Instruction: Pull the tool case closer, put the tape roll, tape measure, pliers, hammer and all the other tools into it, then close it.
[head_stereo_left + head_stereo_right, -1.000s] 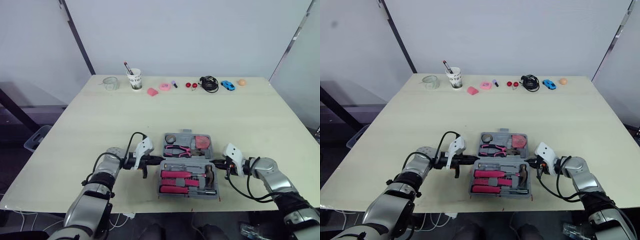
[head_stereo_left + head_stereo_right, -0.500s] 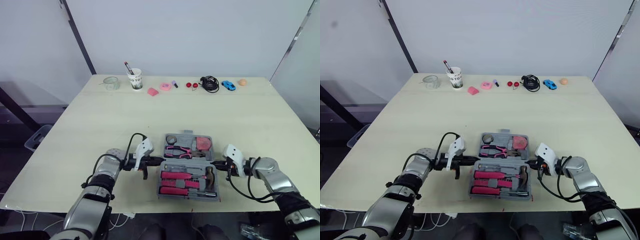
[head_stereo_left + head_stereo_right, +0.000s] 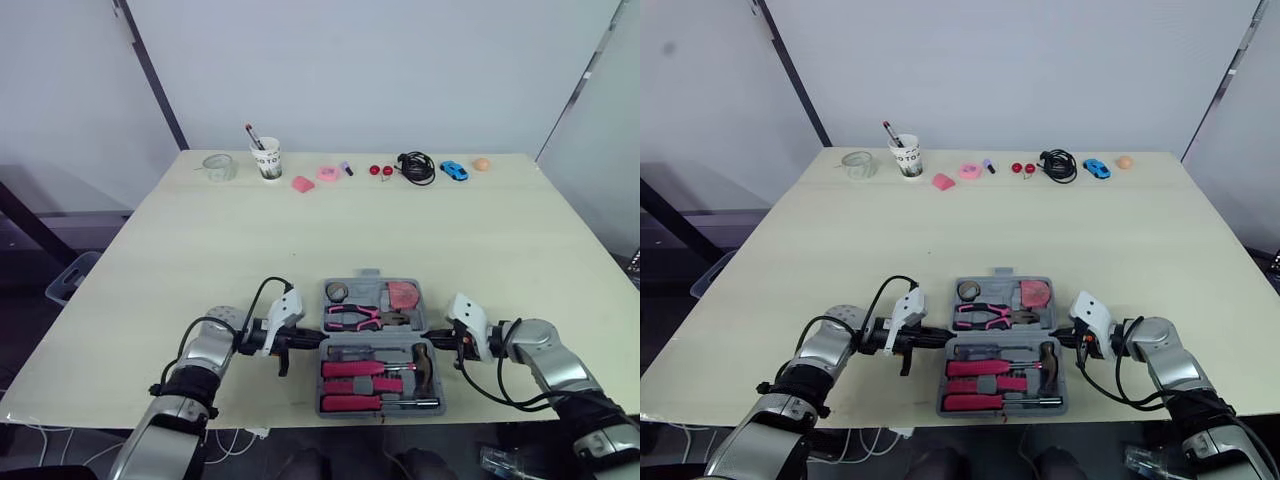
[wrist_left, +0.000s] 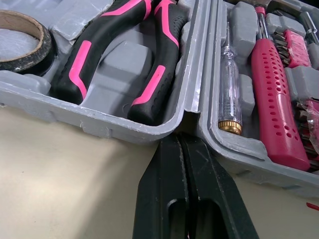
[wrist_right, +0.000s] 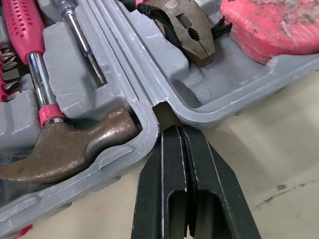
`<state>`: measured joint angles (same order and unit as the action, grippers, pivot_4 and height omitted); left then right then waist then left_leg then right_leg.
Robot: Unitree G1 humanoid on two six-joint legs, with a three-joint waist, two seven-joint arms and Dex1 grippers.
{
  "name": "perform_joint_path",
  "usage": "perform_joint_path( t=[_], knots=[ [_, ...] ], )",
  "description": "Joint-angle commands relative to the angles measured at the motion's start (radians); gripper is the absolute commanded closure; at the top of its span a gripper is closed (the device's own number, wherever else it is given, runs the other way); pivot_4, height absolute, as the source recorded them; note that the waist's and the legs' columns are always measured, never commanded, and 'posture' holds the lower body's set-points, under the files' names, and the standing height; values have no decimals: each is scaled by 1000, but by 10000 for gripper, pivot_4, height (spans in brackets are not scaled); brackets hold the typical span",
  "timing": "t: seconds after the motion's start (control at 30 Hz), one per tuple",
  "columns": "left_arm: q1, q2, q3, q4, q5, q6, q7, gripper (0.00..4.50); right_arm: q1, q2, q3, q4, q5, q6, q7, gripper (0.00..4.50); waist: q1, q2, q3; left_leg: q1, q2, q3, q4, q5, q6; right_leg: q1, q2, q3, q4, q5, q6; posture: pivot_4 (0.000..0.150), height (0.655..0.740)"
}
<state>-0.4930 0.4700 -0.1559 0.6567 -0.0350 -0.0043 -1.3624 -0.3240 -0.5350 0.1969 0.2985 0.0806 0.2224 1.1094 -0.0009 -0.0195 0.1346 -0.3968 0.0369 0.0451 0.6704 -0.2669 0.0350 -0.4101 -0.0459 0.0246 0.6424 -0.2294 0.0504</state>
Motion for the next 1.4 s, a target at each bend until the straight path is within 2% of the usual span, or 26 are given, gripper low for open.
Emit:
perform_joint_path(
  t=[0.03, 1.4],
  knots=[
    [20, -14, -43, -24, -2, 10, -23, 44737, 13, 9, 33, -65, 27, 16, 43, 44989, -2, 0, 0, 0, 0, 0, 0, 0, 0, 0, 0, 0, 0, 0, 0, 1500, 7400],
    [50, -7, -68, -26, -2, 16, -33, 44737, -43, 52, 2, 12, 15, -67, 5, 44989, -13, 0, -1, 2, 0, 1, 0, 0, 0, 0, 0, 1, 0, 0, 0, 1500, 7400]
  ],
)
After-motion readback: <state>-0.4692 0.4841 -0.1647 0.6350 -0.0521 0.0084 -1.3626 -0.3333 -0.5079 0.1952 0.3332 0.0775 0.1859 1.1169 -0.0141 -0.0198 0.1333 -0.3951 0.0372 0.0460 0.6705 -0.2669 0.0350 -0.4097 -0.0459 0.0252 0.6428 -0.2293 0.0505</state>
